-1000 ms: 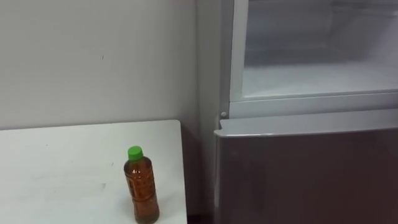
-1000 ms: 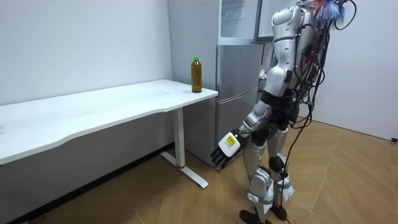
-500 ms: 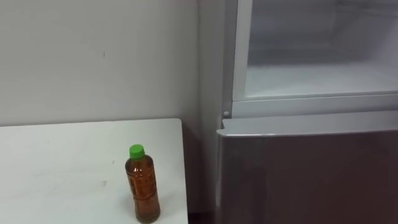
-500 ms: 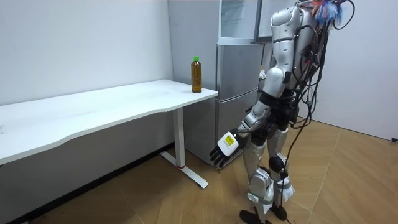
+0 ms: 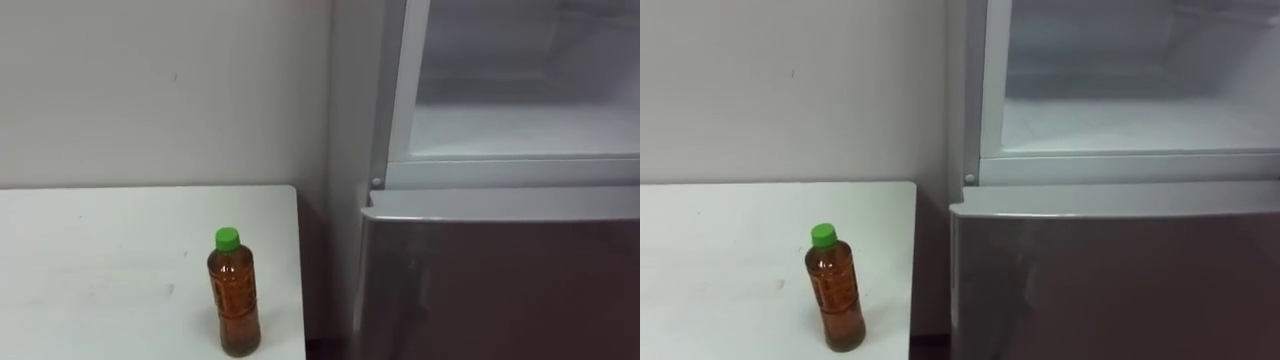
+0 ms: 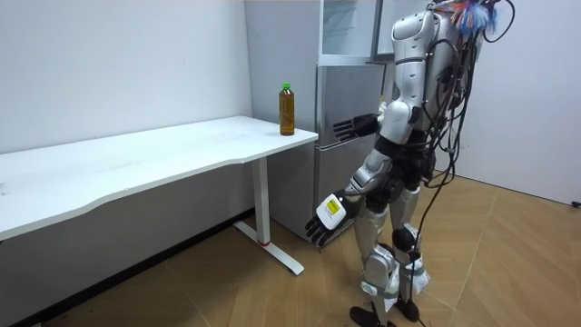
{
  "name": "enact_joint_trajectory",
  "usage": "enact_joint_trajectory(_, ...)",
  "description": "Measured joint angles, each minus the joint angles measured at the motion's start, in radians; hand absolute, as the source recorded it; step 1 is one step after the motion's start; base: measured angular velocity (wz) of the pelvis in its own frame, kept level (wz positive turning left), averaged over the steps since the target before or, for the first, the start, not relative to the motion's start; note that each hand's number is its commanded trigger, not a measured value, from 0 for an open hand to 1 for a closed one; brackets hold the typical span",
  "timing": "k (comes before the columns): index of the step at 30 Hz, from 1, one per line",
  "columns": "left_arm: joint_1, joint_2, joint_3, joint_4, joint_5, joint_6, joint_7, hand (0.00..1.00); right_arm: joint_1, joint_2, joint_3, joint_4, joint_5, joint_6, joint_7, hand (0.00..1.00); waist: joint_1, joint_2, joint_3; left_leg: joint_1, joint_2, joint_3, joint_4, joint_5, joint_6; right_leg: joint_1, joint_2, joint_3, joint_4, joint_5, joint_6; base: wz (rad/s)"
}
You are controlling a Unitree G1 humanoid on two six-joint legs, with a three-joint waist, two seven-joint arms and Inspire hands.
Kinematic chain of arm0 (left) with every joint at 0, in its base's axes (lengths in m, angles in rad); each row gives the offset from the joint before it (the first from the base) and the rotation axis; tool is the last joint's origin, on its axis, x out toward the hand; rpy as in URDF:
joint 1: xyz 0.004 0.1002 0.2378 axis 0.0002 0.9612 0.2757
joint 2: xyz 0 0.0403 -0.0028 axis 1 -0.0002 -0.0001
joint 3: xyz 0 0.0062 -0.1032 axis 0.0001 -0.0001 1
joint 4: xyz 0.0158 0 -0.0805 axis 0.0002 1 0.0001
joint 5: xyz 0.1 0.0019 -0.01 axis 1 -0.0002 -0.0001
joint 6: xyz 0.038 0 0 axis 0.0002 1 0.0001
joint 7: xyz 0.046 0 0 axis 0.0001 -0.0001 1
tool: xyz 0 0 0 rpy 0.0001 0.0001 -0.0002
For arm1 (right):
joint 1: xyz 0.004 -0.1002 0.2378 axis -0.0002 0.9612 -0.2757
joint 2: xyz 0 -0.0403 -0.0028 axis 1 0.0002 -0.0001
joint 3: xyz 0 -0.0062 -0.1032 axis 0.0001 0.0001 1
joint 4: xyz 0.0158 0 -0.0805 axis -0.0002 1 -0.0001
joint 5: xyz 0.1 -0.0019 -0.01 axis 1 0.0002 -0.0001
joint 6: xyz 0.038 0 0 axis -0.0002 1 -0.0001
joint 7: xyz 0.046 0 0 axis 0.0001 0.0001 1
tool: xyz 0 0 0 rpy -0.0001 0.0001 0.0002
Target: Put the bottle in the upper fridge
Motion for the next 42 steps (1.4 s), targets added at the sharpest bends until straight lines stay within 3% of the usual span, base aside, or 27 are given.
enact_joint_trajectory(10, 0.028, 0.014, -0.009, 0.025, 0.061, 0.047, 0.018, 0.00, -0.006, -0.006, 0.001, -0.155, -0.009, 0.018, -0.027, 0.00, 0.017, 0.003, 0.0032, -0.012, 0.005, 0.014, 0.001, -0.001, -0.001, -0.016, 0.005, 0.016, 0.001, 0.003, -0.004, -0.03)
enact_joint_trajectory(15, 0.018, 0.013, -0.011, 0.035, 0.139, 0.068, 0.016, 0.00, -0.007, -0.046, -0.002, -0.275, -0.009, 0.074, -0.058, 0.00, 0.021, 0.006, 0.0071, -0.027, 0.005, 0.013, 0.010, 0.000, -0.001, -0.020, 0.004, 0.013, 0.002, 0.009, -0.004, -0.02)
enact_joint_trajectory(25, -0.003, 0.014, -0.033, 0.034, 0.166, 0.094, 0.016, 0.00, -0.056, -0.081, -0.004, -0.330, -0.009, 0.076, -0.089, 0.00, 0.021, 0.012, 0.0096, -0.028, 0.008, 0.007, 0.020, 0.000, -0.001, -0.016, 0.004, 0.008, 0.007, 0.010, -0.006, 0.01)
enact_joint_trajectory(29, -0.003, 0.016, -0.039, 0.034, 0.166, 0.094, 0.017, 0.00, -0.071, -0.087, -0.003, -0.333, -0.009, 0.076, -0.101, 0.00, 0.023, 0.009, 0.0082, -0.030, 0.007, -0.003, 0.028, 0.000, -0.001, -0.016, 0.003, -0.003, 0.006, 0.010, -0.006, 0.06)
enact_joint_trajectory(34, -0.008, 0.017, -0.028, 0.032, 0.230, 0.094, 0.017, 0.00, -0.081, -0.126, -0.003, -0.373, -0.009, 0.076, -0.124, 0.00, 0.038, 0.000, 0.0051, -0.042, 0.005, -0.017, 0.029, 0.000, -0.001, -0.025, 0.003, -0.006, 0.015, 0.008, -0.008, 0.01)
enact_joint_trajectory(36, -0.003, 0.019, -0.025, 0.031, 0.264, 0.095, 0.016, 0.00, -0.095, -0.126, -0.003, -0.403, -0.009, 0.076, -0.136, 0.00, 0.041, -0.011, -0.0018, -0.041, 0.005, -0.018, 0.031, 0.001, -0.001, -0.023, 0.003, -0.006, 0.014, 0.007, -0.008, 0.00)
enact_joint_trajectory(42, -0.005, 0.019, -0.020, 0.031, 0.273, 0.100, 0.016, 0.00, -0.148, -0.120, -0.003, -0.476, -0.003, 0.073, -0.154, 0.00, 0.062, -0.023, -0.0035, -0.041, 0.004, -0.023, 0.035, 0.001, -0.001, -0.018, 0.003, -0.007, 0.013, 0.007, -0.008, 0.02)
